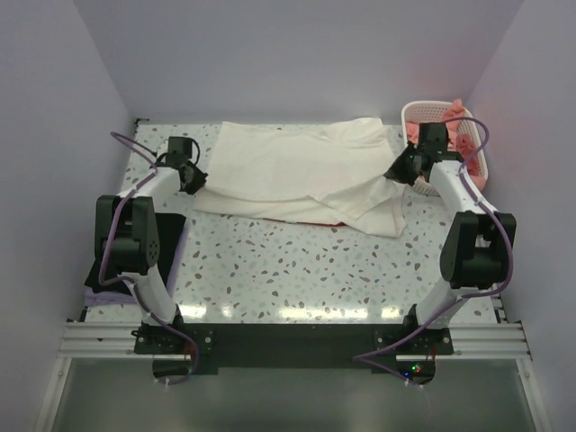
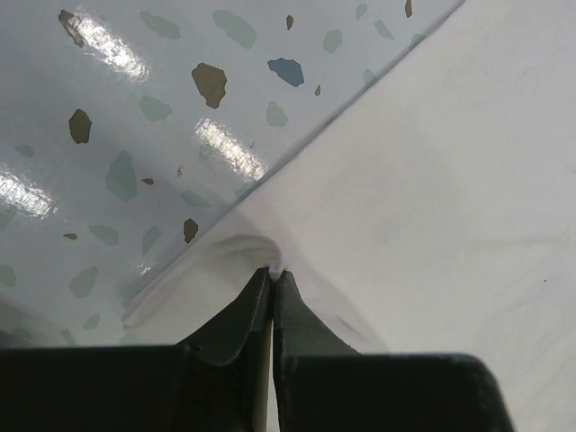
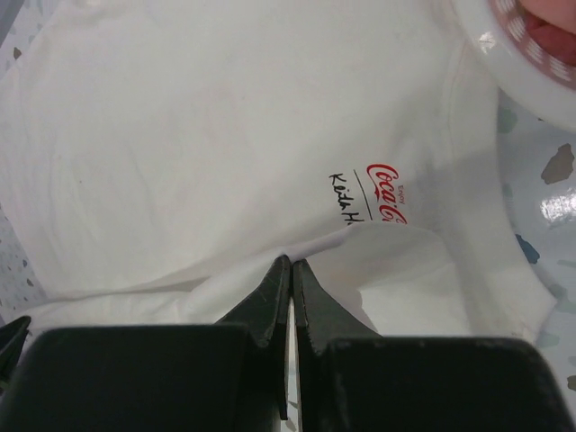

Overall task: Fold and stack the t-shirts
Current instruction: Fold the tshirt

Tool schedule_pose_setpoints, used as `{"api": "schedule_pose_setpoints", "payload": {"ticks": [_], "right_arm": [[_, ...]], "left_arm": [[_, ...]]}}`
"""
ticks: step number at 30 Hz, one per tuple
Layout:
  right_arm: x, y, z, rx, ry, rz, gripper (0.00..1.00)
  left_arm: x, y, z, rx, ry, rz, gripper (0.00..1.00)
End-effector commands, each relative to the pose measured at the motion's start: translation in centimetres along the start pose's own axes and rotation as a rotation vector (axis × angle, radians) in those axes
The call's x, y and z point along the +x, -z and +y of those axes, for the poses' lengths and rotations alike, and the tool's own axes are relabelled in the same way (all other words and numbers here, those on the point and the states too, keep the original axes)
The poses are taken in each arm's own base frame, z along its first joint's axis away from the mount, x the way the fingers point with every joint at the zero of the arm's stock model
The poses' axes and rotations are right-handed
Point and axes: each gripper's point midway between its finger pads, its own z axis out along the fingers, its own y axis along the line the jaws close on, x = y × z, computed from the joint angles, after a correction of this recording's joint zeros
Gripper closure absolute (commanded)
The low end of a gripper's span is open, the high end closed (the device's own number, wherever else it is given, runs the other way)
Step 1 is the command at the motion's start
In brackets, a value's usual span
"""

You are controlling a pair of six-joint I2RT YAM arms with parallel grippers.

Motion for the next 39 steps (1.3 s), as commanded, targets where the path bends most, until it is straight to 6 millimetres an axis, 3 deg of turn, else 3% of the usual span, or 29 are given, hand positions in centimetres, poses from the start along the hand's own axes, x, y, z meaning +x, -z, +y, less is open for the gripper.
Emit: {"api": "schedule_pose_setpoints", "payload": {"ticks": [1,17,27,35,39], "right_arm": [[-1.1,1.0,-0.1,-0.009,0.012,-0.05,1.0],[-1.6,-0.5,0.2,-0.019,0.0,-0.03,1.0],[-1.2,-3.0,-0.9,0.001,-0.015,0.005,1.0],[-1.8,-4.0,-0.8,-0.008,-0.001,0.016,1.0],[-3.0,-3.9,0.1,-0.023,0.032,0.003,0.82]], "left_arm": [[-2.1,1.2,-1.0,0.052,-0.001,-0.054,1.0],[-2.5,-0.8,-2.2,0.056,-0.009,-0.031,1.0],[-2.8,-2.2,-3.1,0.099,-0.032,-0.018,0.92],[-2.9,-2.1,-4.3,0.155,-0.061,-0.004,0.75],[-3.6,-0.7,-5.4,0.216,-0.082,-0.032,0.59]]}}
